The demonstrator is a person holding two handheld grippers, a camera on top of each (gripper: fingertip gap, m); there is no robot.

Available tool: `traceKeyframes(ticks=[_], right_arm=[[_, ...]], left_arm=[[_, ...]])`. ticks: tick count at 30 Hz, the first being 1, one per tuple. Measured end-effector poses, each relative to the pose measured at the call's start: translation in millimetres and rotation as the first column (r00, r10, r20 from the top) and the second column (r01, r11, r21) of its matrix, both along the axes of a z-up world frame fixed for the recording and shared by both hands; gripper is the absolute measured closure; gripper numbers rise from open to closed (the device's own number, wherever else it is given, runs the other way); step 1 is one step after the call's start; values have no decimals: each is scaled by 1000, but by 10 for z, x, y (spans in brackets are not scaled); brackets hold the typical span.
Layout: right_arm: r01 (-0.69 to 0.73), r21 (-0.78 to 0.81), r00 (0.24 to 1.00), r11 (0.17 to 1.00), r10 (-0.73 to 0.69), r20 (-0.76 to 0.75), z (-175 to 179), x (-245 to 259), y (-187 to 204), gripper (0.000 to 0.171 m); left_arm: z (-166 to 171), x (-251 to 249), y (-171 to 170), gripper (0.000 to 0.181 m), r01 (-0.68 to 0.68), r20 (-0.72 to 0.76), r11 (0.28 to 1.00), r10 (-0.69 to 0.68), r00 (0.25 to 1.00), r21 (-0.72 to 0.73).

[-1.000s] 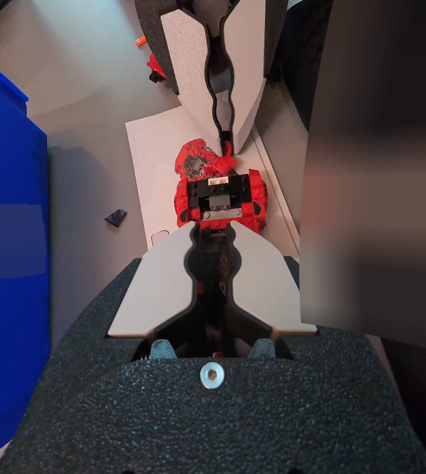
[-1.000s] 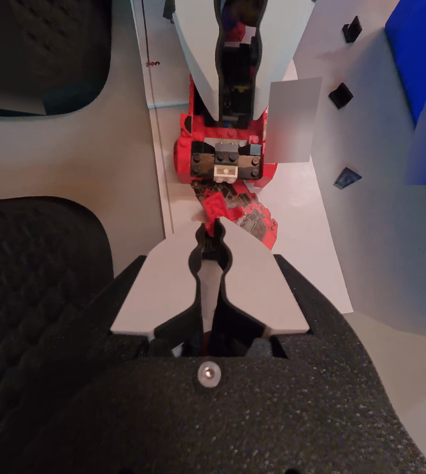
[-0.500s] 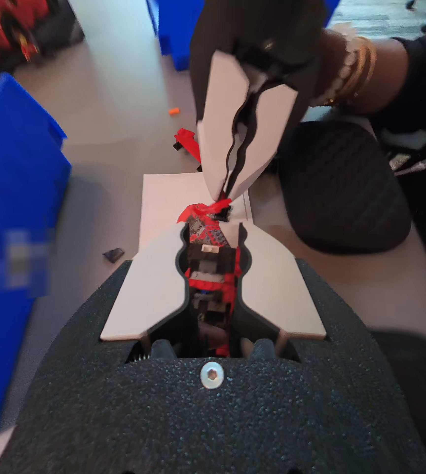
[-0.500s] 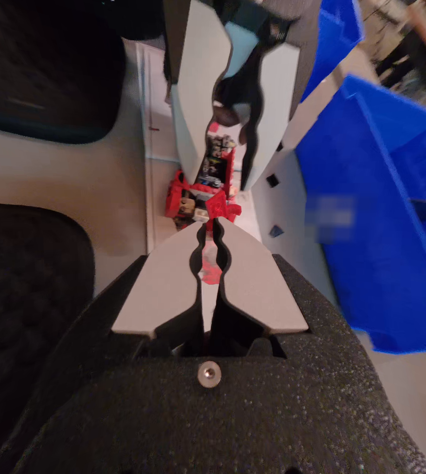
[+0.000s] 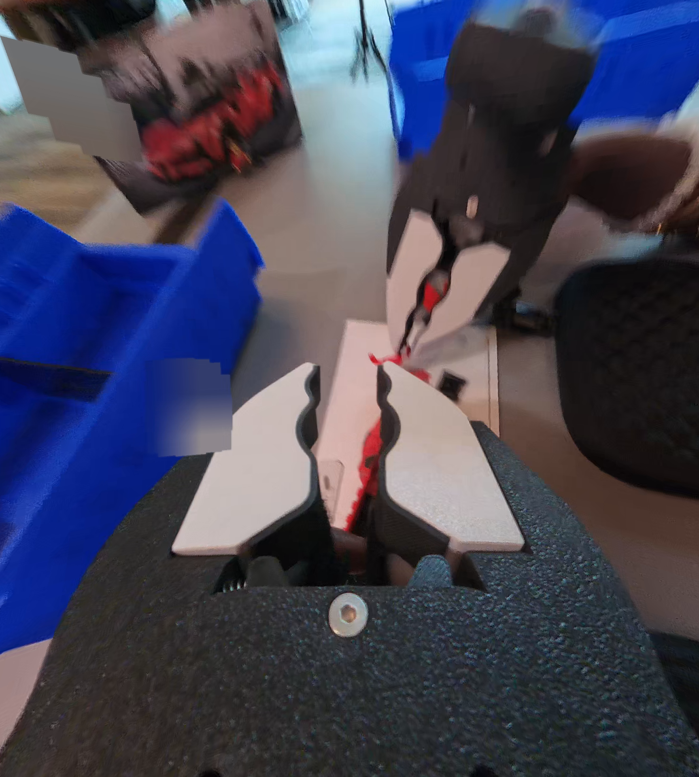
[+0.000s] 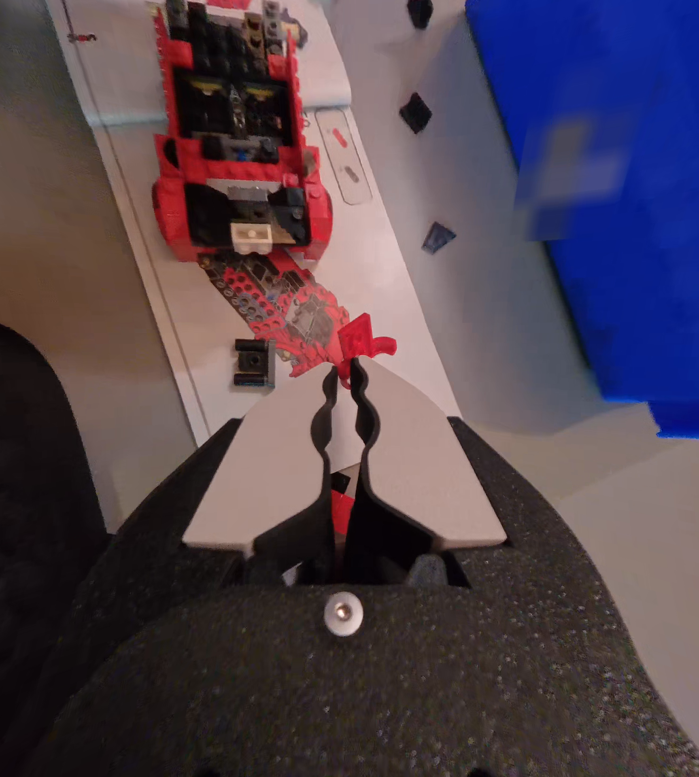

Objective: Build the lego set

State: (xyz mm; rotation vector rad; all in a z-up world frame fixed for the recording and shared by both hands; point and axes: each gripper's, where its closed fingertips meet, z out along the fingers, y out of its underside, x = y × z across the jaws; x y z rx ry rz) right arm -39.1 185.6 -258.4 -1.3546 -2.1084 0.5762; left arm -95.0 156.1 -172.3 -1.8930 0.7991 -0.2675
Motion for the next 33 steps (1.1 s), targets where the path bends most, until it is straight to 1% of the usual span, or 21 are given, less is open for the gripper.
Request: traceKeyframes(ticks=[2,4,6,8,9,10,12,14,17,18,20,23,25,27,28,30,33], right_arm=[[37,-58,999,998,-35,23,-48,13,30,157],[54,-127,998,990,-49,44,-54,43,27,142],[55,-186,997,981,-46,55,-24,86,8,130],[44,-233,997,972,-28,72,3,142,-26,122],[27,-255,997,967,-8,75,22,167,-62,122],[-6,-284,997,959,26,67,44,186,-128,128],[-68,-324,993,944,95,68,45,204,-278,130],[-68,-287,988,956,104,114,-52,187,-299,128],[-91,-290,979,953,139,149,-149,170,-381,129],[-86,-284,981,955,131,141,-149,144,-374,133],[-100,-303,982,948,143,125,-133,123,-413,150],[-90,-323,984,942,135,119,-108,87,-421,152],[-71,-383,993,921,102,59,5,19,-417,152],[-28,-466,999,885,9,-43,214,-94,-360,152],[-1,-513,994,858,-57,-97,332,-163,-311,153],[29,-625,968,780,-178,-177,537,-251,-246,153],[14,-733,934,681,-270,-233,737,-290,-194,153]], left_arm=[[191,-51,-16,156,-27,75,997,21,997,70],[294,-79,-89,156,-36,141,994,21,990,103],[228,-119,-199,154,-30,125,996,20,992,80],[59,-145,-324,150,-7,44,999,5,999,50],[-20,-153,-373,150,-4,8,999,4,1000,46],[-89,-152,-416,150,-2,-17,999,3,1000,42],[-202,-131,-487,150,-5,-37,1000,6,999,25],[-281,-112,-532,150,-13,-43,1000,14,999,7],[-310,-89,-560,150,-32,-37,999,32,999,4],[-304,-79,-562,150,-40,-36,999,40,999,12],[-288,-62,-551,148,-60,-52,997,62,997,43],[-272,11,-529,145,-68,-120,992,81,989,107],[-242,79,-501,144,-78,-169,985,104,980,156],[-189,123,-452,141,-119,-206,970,164,965,213],[-166,139,-428,139,-146,-221,959,201,954,242],[-150,147,-405,138,-196,-264,936,276,924,293],[-142,10,-464,140,-287,-321,884,411,854,369]])
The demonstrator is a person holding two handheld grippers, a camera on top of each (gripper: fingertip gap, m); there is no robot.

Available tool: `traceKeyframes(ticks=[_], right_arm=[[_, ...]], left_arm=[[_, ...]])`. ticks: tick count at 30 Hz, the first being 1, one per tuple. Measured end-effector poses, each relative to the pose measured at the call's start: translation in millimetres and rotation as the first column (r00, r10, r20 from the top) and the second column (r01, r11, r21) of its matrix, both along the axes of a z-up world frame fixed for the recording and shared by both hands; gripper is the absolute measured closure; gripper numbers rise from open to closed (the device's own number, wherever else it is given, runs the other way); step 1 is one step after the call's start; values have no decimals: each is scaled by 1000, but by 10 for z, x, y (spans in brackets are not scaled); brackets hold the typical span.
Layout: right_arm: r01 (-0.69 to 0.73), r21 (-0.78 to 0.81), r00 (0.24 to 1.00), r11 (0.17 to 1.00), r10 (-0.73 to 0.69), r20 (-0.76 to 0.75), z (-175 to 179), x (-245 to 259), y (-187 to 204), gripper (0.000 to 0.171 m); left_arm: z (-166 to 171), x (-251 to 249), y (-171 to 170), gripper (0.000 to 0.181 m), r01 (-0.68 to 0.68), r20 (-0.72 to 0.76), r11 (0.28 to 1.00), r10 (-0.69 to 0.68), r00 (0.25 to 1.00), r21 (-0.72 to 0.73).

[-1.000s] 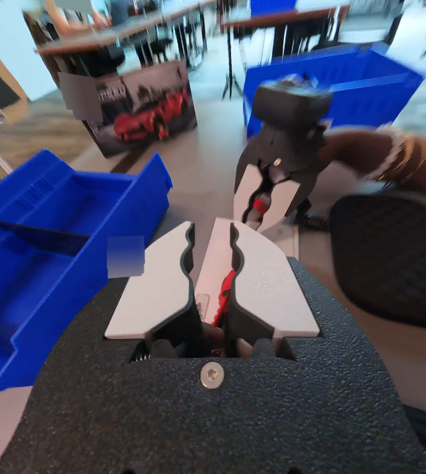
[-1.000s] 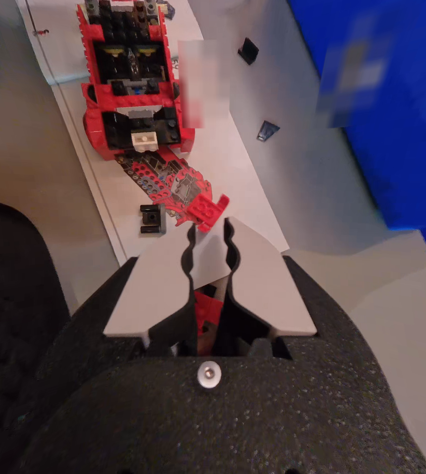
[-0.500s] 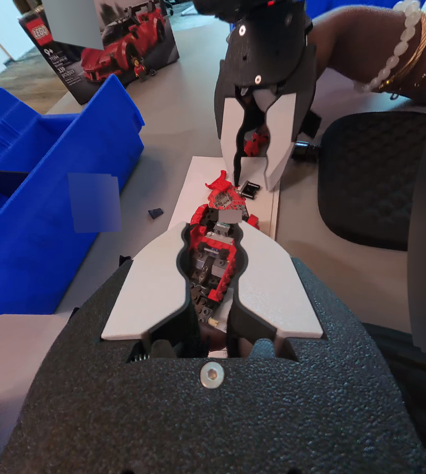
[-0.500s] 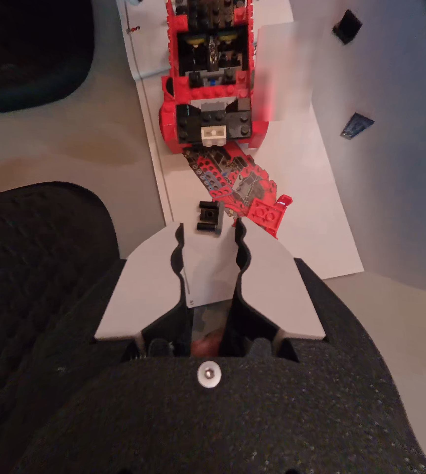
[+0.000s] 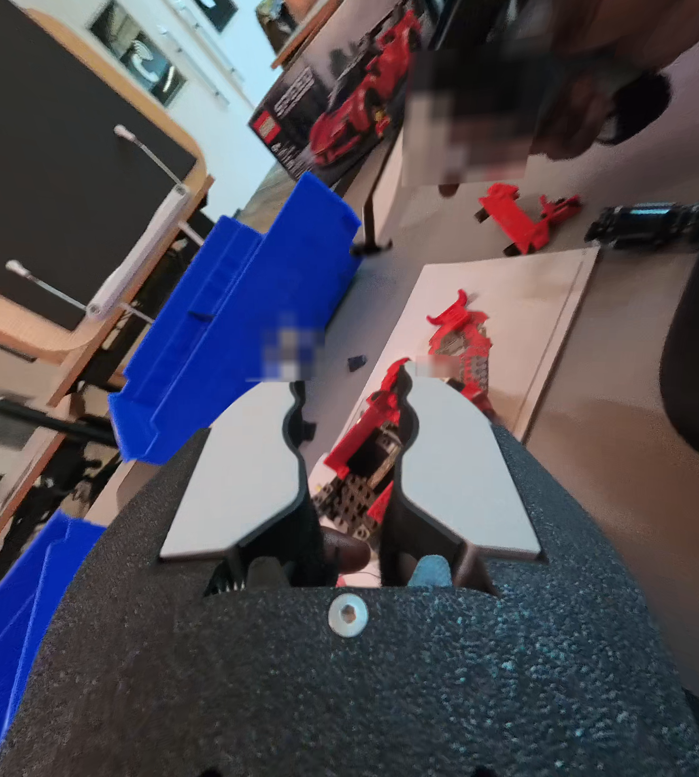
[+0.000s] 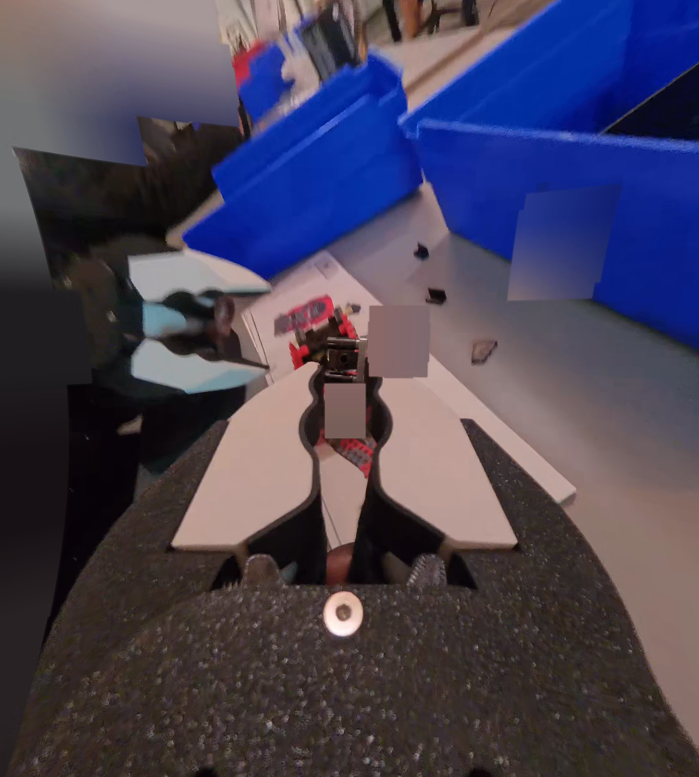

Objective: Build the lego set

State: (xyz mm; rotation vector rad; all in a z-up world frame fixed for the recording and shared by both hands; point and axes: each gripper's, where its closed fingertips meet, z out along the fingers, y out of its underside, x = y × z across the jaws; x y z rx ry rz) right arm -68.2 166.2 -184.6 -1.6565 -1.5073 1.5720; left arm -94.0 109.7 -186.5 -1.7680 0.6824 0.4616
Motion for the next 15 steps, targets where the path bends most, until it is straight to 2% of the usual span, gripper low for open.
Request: traceKeyframes(ticks=[2,4,7,9,12,15], right_arm=[[8,-102,994,995,-19,-103,192,18,38,153],[-38,-282,969,959,-34,-246,462,94,89,153],[-215,-518,868,828,-81,-491,918,385,268,153],[-280,-564,796,777,-140,-588,1108,615,450,153],[-183,-531,792,827,-195,-578,1097,764,631,153],[-60,-453,862,890,-182,-473,880,713,663,153]], left_arm=[[-36,-86,-92,142,-43,3,999,43,999,7],[-70,-172,-170,143,-55,56,998,55,997,5],[14,-158,-223,146,25,253,998,-40,967,60],[164,-119,-244,150,77,409,985,-135,903,154],[256,-128,-272,150,105,539,970,-210,816,218],[212,-157,-292,150,101,520,971,-202,830,216]])
